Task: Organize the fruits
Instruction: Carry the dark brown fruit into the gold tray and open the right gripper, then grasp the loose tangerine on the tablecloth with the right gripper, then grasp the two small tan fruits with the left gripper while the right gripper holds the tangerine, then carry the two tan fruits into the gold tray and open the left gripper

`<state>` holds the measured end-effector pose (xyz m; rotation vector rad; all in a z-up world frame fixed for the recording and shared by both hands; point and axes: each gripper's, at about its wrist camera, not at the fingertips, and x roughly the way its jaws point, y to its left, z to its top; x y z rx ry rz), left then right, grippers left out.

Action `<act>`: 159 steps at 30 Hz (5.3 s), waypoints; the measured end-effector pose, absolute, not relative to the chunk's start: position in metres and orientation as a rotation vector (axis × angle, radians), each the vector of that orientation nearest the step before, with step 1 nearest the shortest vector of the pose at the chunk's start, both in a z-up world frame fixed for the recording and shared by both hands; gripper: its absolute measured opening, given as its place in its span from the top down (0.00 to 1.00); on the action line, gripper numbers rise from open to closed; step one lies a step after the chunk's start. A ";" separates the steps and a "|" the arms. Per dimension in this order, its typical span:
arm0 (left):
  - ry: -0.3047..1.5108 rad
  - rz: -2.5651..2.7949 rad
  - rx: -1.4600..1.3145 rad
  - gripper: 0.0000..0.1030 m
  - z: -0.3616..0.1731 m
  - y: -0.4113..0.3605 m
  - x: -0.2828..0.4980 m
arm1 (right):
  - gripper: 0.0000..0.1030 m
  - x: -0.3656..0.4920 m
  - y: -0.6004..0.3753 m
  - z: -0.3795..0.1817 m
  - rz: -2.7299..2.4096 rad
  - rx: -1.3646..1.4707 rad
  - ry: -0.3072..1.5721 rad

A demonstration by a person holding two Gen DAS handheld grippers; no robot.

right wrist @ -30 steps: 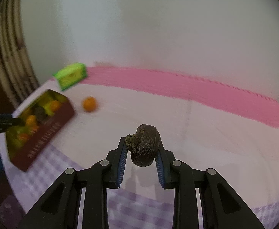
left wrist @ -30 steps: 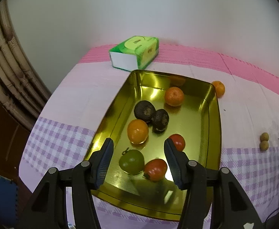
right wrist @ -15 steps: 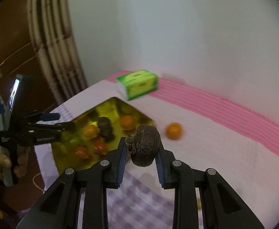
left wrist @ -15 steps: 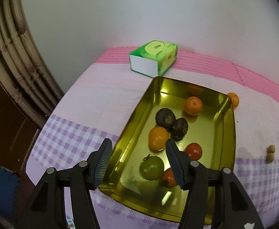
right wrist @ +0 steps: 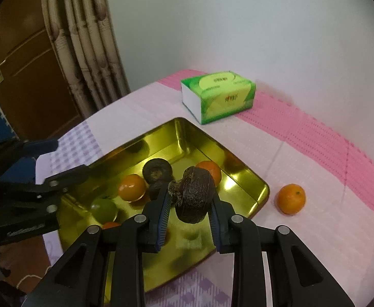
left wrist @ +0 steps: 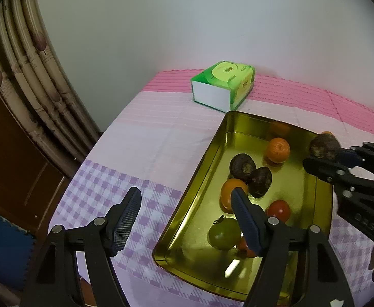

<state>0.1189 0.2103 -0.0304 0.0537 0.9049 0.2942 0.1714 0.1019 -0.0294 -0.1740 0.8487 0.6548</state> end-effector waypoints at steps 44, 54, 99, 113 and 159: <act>0.972 0.285 0.030 0.31 -0.045 0.209 0.126 | 0.60 0.276 0.017 -0.092 0.438 -0.076 1.015; 0.960 0.271 0.058 0.31 -0.043 0.201 0.123 | 0.61 0.203 -0.053 -0.030 0.367 -0.063 0.845; 1.074 -0.433 0.157 0.78 -0.082 -0.062 0.139 | 0.60 0.117 -0.256 -0.092 0.018 0.086 0.887; 0.992 -0.316 -0.036 0.78 -0.010 0.023 0.097 | 0.61 0.126 -0.180 -0.074 0.137 0.078 0.867; 0.954 -0.039 -0.035 0.78 -0.039 0.140 0.109 | 0.61 0.160 -0.110 -0.094 0.144 -0.054 0.897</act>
